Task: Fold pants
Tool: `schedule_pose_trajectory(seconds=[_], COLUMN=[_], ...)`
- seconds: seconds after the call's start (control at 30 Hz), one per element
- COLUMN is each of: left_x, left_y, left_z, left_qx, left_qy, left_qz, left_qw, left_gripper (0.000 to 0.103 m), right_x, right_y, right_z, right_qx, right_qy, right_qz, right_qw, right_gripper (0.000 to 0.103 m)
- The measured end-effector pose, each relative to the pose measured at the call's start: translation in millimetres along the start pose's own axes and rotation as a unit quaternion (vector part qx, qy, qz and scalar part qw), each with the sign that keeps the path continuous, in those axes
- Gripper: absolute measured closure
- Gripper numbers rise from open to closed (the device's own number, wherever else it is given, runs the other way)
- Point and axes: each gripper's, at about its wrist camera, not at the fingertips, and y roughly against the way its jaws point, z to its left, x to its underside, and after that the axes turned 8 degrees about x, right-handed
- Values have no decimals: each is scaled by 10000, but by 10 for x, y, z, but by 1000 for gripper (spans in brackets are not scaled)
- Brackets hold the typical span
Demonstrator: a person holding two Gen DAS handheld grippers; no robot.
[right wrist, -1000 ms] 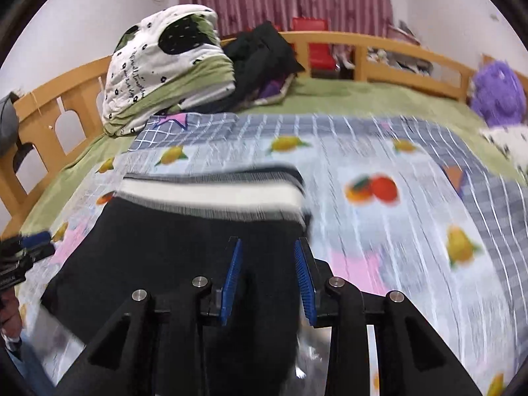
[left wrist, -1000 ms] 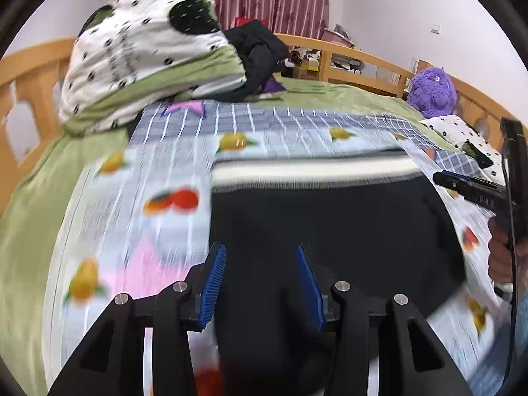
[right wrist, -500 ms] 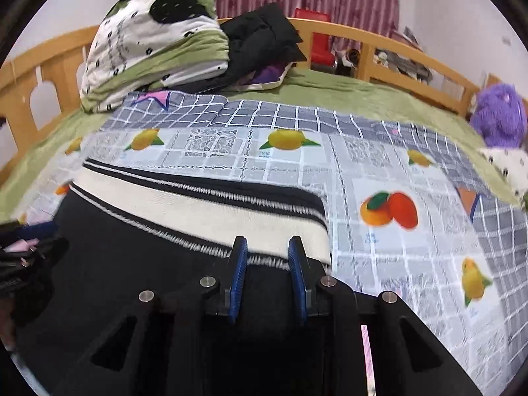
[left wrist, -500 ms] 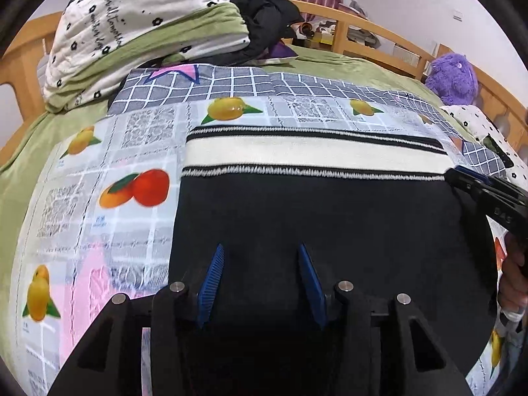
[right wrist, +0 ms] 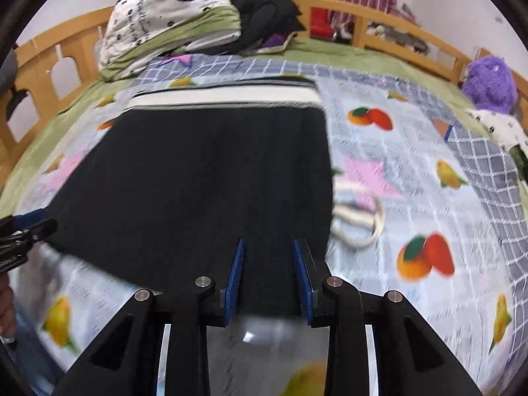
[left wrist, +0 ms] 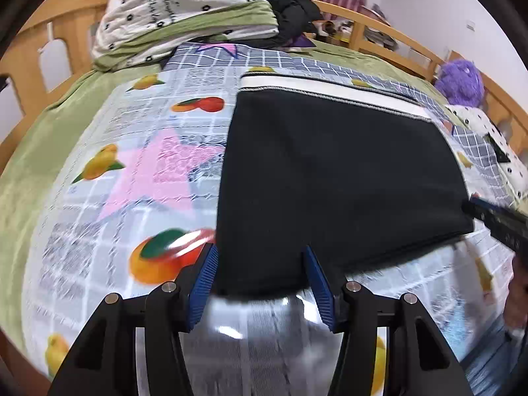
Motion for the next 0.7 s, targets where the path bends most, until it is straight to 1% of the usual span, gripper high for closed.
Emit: schedule_pose_trajectory(seconds=[0.07,0.13,0.23,0.27,0.33,0.37,0.4,0.43,0.53,0.6,0.63,0.67,0.7], left_x=[-20,-14,-33,-32,-24,-14,-13,-9,26,55,85,101,113], left_y=[204,466,748,839,1006,1092,1141,1213,1404,1496,1549,1577,1591], left_z=[-25,-106,-253,-315,-437,-510,-551,-606,-724,-780,-820,-837,-846], left_qx=[149,130,87,85,-74,-136,-149,-92,23,20,5,-11,-24], left_qy=[29,-30,-124,-146,-165,-233,-278,-328,-379,-385,-421,-454,-460], left_qz=[-168,-411,-606,-665,-784,-835,-846,-873,-996,-1043,-1058,-1067,-1076], left_qw=[9997,9991,9980,9976,9968,9961,9959,9956,9943,9938,9935,9933,9931], left_gripper=[52,51,51,51,51,47,36,34,32,30,29,25,23], right_x=[48,57,64,69,87,94,102,109,167,198,225,252,281], right_y=[212,485,893,1022,1274,1367,1467,1554,1776,1849,1890,1930,1972], right_z=[-45,-100,-201,-225,-260,-270,-283,-292,-320,-349,-352,-351,-343], right_qx=[-33,12,6,-4,121,166,216,252,257,372,458,534,595], right_qy=[-212,-370,-689,-772,-886,-927,-971,-1005,-1106,-1209,-1231,-1221,-1175], right_qz=[-152,-409,-702,-767,-880,-940,-985,-1013,-1024,-952,-950,-995,-1057], right_qw=[9997,9985,9952,9941,9921,9911,9902,9894,9882,9874,9868,9861,9856], right_gripper=[72,70,53,52,52,51,50,49,48,42,35,30,27])
